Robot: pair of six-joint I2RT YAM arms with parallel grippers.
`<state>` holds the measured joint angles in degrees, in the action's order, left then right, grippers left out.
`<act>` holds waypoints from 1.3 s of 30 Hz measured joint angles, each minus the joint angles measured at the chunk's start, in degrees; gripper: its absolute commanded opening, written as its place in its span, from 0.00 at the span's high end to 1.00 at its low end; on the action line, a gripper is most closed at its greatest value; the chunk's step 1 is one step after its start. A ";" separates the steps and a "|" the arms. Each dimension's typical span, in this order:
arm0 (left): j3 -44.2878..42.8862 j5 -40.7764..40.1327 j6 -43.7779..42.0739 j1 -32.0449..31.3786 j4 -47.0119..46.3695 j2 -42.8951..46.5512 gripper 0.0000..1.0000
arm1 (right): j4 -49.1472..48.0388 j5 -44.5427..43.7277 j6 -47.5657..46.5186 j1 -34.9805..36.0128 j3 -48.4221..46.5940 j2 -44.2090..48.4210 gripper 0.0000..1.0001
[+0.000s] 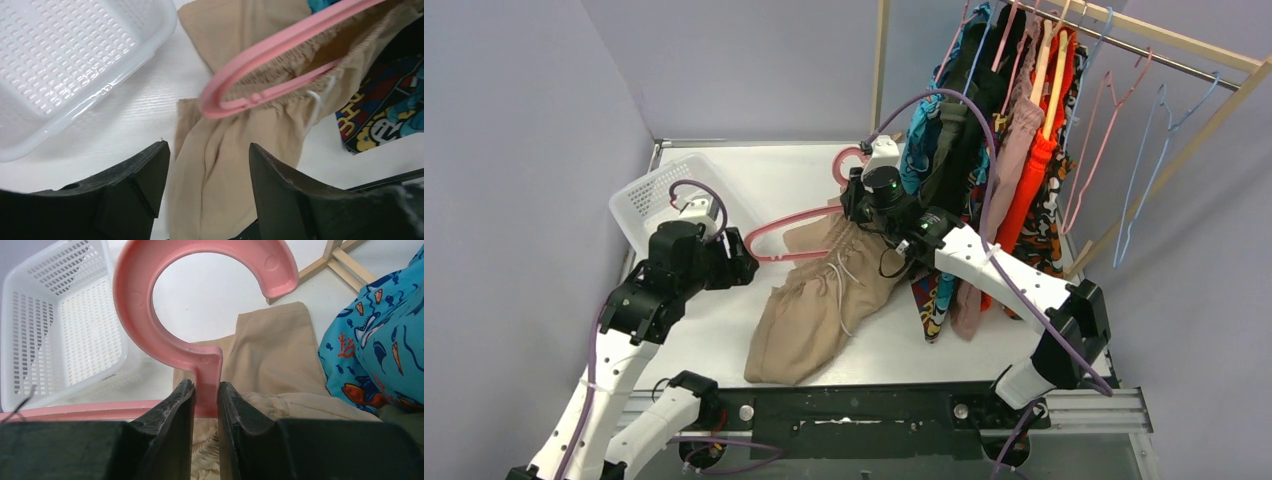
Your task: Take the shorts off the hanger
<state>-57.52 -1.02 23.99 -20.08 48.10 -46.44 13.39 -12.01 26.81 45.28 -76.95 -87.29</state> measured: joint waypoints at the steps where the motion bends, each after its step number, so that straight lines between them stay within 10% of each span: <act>1: 0.00 0.42 0.24 0.00 -0.61 0.59 0.36 | 0.33 0.00 -0.09 -0.20 -0.87 -0.83 1.00; 15: 0.61 7.63 -3.30 1.31 -4.63 -2.03 0.30 | -0.44 9.66 -2.38 -0.35 -1.84 -2.84 1.00; 29: 0.61 34.67 -5.97 9.62 -7.04 -4.22 1.00 | -2.49 18.84 -1.70 -2.56 -0.76 -2.71 0.98; 39: 0.20 29.62 -6.71 9.75 -4.68 -0.61 1.00 | -0.96 20.48 0.04 -2.86 -0.92 -2.54 0.36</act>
<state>-57.32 28.60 17.28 -10.33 43.42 -47.05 12.43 8.47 26.85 42.41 -77.87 -89.82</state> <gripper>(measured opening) 0.070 0.526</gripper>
